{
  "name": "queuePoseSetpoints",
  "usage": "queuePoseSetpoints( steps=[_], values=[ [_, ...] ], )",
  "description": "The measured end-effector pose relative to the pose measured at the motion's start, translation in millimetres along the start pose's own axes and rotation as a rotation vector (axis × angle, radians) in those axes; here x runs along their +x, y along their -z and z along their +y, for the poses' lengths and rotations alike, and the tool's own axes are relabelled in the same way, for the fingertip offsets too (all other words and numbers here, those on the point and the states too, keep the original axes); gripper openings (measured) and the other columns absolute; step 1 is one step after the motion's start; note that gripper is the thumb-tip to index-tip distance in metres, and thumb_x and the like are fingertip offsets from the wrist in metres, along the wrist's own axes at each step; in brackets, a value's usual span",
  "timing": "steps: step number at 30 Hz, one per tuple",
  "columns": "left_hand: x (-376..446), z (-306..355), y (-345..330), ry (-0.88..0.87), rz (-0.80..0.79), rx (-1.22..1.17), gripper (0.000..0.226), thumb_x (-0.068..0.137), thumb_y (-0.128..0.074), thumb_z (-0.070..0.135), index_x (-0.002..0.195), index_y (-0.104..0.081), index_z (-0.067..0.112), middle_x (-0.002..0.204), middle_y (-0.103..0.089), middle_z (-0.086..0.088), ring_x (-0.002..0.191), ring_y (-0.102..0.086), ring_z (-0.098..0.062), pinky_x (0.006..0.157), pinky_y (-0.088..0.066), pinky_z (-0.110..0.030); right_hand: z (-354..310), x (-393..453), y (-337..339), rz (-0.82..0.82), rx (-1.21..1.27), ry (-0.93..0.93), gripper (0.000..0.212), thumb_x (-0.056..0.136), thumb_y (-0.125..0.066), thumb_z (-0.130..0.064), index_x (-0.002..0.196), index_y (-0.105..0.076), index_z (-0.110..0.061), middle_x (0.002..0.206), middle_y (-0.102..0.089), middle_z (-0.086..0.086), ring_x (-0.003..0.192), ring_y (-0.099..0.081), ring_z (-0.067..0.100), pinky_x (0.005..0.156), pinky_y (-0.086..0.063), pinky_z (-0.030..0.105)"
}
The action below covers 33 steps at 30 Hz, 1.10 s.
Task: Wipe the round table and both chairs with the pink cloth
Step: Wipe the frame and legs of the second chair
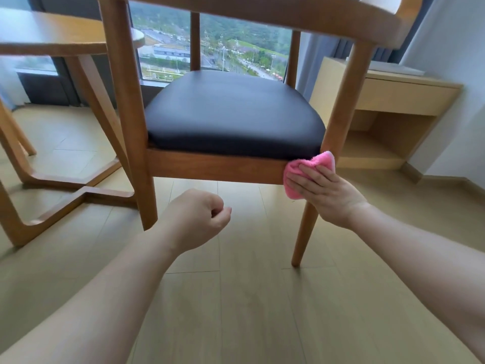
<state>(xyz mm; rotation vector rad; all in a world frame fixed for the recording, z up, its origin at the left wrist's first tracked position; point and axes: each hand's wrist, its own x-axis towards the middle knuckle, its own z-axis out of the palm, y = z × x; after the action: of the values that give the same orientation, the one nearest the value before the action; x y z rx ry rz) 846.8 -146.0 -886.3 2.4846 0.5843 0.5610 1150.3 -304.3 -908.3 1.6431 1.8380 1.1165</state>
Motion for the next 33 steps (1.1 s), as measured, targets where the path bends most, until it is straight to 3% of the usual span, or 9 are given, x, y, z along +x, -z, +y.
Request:
queuePoseSetpoints(
  steps=[3,6,9,12,17,20,25,28,33],
  values=[
    [-4,-8,11,0.023,0.002,0.009,0.044,0.092,-0.055,0.033,0.052,-0.056,0.015,0.048,-0.053,-0.004,0.046,-0.052,-0.018,0.047,-0.048,-0.033,-1,9,9,0.053,0.087,-0.004,0.079,0.081,-0.052,-0.007,0.151,-0.015,-0.011,0.159,-0.009,0.009,0.147,-0.006,0.03,0.119,-0.008,0.048],
    [-11,-20,27,0.032,0.019,0.015,0.044,0.091,-0.056,0.033,0.051,-0.055,0.016,0.048,-0.052,-0.004,0.045,-0.052,-0.016,0.045,-0.047,-0.028,-9,28,18,0.109,0.129,-0.012,0.082,0.078,-0.054,-0.003,0.151,-0.019,-0.012,0.157,-0.016,0.008,0.148,-0.004,0.027,0.118,-0.008,0.047],
    [-23,-32,45,0.046,0.027,0.01,0.045,0.092,-0.057,0.031,0.048,-0.052,0.02,0.045,-0.049,0.001,0.044,-0.051,-0.01,0.042,-0.039,-0.013,-26,60,28,0.142,0.132,-0.009,0.083,0.078,-0.052,-0.003,0.151,-0.016,-0.012,0.157,-0.015,0.007,0.148,0.004,0.024,0.119,-0.002,0.045],
    [-35,-43,64,0.094,0.038,0.019,0.043,0.092,-0.057,0.032,0.051,-0.055,0.018,0.047,-0.051,0.001,0.046,-0.053,-0.01,0.045,-0.042,-0.013,-48,97,42,0.154,0.15,-0.002,0.078,0.081,-0.046,-0.005,0.152,-0.015,-0.011,0.158,-0.01,0.008,0.147,-0.002,0.028,0.119,0.001,0.045],
    [-55,-59,95,0.128,0.108,0.028,0.044,0.092,-0.058,0.031,0.049,-0.051,0.022,0.041,-0.044,0.007,0.046,-0.052,-0.001,0.041,-0.035,-0.005,-87,159,68,0.211,0.183,-0.021,0.064,0.085,-0.031,-0.008,0.149,-0.027,-0.007,0.157,-0.017,0.008,0.145,-0.013,0.03,0.118,-0.004,0.044],
    [-65,-69,110,0.129,0.151,0.068,0.045,0.091,-0.058,0.032,0.049,-0.051,0.021,0.042,-0.043,0.006,0.045,-0.051,-0.005,0.04,-0.035,-0.008,-108,191,82,0.23,0.192,-0.043,0.075,0.082,-0.043,-0.007,0.15,-0.013,-0.009,0.158,-0.005,0.007,0.146,-0.004,0.027,0.119,0.001,0.043],
    [-73,-80,122,0.13,0.16,0.109,0.043,0.092,-0.056,0.036,0.051,-0.052,0.022,0.045,-0.046,0.007,0.045,-0.05,-0.004,0.037,-0.032,-0.008,-137,221,95,0.147,0.146,-0.096,0.074,0.089,-0.019,-0.012,0.145,0.028,-0.01,0.153,0.034,0.009,0.143,0.026,0.028,0.116,0.018,0.045],
    [-75,-82,123,0.119,0.155,0.123,0.043,0.092,-0.056,0.036,0.051,-0.052,0.022,0.045,-0.047,0.007,0.044,-0.05,-0.007,0.039,-0.03,-0.008,-135,221,95,0.131,0.132,-0.091,0.072,0.089,-0.018,-0.012,0.146,0.027,-0.01,0.153,0.034,0.009,0.143,0.027,0.028,0.116,0.018,0.045],
    [-67,-76,112,0.089,0.124,0.106,0.043,0.092,-0.056,0.035,0.052,-0.055,0.018,0.045,-0.046,0.004,0.044,-0.049,-0.01,0.043,-0.04,-0.015,-119,208,91,0.194,0.116,-0.047,0.074,0.088,-0.031,-0.008,0.152,0.007,-0.011,0.159,0.015,0.006,0.146,0.014,0.026,0.119,0.009,0.042]
  ],
)
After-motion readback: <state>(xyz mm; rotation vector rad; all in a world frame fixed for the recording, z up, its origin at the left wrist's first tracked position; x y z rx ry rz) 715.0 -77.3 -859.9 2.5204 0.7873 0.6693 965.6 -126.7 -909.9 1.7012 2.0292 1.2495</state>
